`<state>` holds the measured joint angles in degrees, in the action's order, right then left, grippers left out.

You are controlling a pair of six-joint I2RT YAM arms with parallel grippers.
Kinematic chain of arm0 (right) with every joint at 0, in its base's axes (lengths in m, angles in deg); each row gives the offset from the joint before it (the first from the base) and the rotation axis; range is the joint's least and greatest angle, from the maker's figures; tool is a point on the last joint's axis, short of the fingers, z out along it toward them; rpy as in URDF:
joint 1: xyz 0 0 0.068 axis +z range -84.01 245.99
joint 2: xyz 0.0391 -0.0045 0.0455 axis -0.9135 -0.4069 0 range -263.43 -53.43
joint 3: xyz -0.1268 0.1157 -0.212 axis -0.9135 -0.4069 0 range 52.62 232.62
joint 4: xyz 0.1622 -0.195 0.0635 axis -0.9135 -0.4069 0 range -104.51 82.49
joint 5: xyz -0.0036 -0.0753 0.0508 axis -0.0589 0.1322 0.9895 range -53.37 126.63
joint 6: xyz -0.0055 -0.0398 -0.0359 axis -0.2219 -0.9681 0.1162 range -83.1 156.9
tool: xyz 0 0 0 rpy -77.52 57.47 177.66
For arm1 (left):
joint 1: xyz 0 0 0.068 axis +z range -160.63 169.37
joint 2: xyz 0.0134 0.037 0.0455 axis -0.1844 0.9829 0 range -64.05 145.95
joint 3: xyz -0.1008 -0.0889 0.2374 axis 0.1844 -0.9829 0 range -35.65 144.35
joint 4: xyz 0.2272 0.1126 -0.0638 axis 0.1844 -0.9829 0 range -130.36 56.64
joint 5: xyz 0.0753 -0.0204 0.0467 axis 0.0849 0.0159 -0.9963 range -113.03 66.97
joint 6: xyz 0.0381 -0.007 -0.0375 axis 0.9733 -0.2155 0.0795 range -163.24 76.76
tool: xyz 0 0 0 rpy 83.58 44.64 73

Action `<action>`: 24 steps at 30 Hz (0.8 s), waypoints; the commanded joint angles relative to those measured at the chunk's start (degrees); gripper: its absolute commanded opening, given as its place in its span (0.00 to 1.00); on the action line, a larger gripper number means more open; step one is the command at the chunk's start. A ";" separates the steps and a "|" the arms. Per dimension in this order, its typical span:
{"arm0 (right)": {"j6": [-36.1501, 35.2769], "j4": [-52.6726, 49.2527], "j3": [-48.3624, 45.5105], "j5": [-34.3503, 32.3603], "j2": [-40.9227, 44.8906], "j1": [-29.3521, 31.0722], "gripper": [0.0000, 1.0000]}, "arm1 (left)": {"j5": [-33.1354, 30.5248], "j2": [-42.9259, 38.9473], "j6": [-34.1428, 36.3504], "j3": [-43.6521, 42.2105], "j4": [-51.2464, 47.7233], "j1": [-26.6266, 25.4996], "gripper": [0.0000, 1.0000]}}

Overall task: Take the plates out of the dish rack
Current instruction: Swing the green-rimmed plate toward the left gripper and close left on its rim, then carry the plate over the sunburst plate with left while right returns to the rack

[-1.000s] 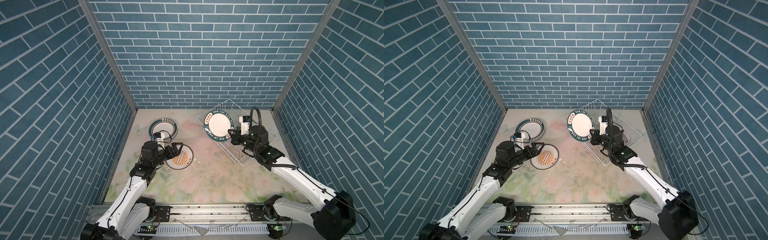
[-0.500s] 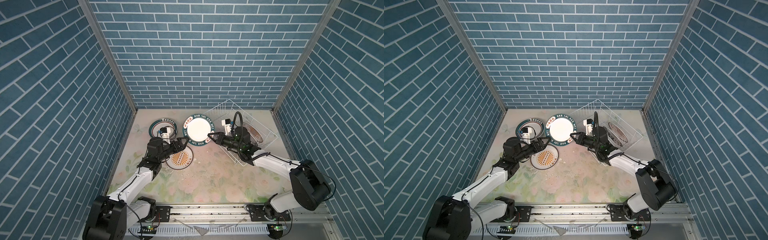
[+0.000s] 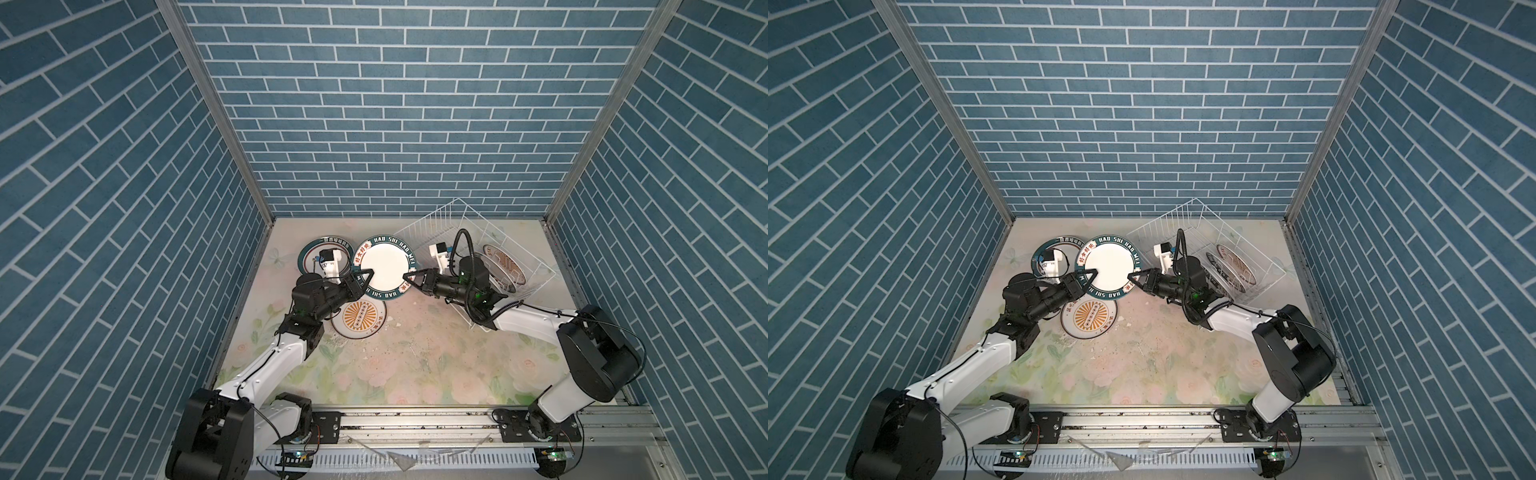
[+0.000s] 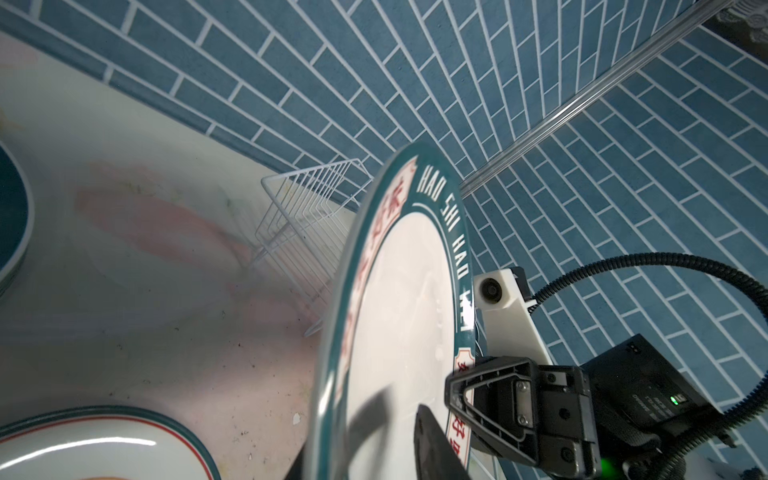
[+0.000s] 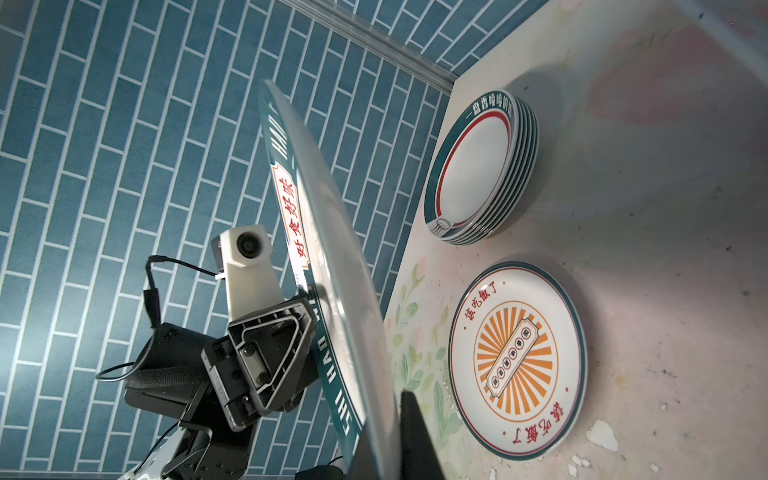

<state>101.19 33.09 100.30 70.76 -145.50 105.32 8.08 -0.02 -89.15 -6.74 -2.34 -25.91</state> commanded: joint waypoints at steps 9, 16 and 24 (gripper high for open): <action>-2.06 1.54 5.77 2.48 0.36 0.66 0.15 | 1.23 -1.76 0.07 -0.76 -6.40 0.42 0.02; -14.77 -15.84 9.61 1.40 3.24 0.66 0.31 | 1.45 -7.05 -0.07 0.09 -18.00 3.90 0.00; -44.96 -61.34 18.21 -30.28 15.05 0.92 0.36 | 1.68 -15.11 2.28 -0.88 -36.05 13.89 0.00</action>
<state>70.20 -10.54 114.72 54.47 -134.90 106.28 9.74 -13.18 -89.52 -7.33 -30.05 -14.33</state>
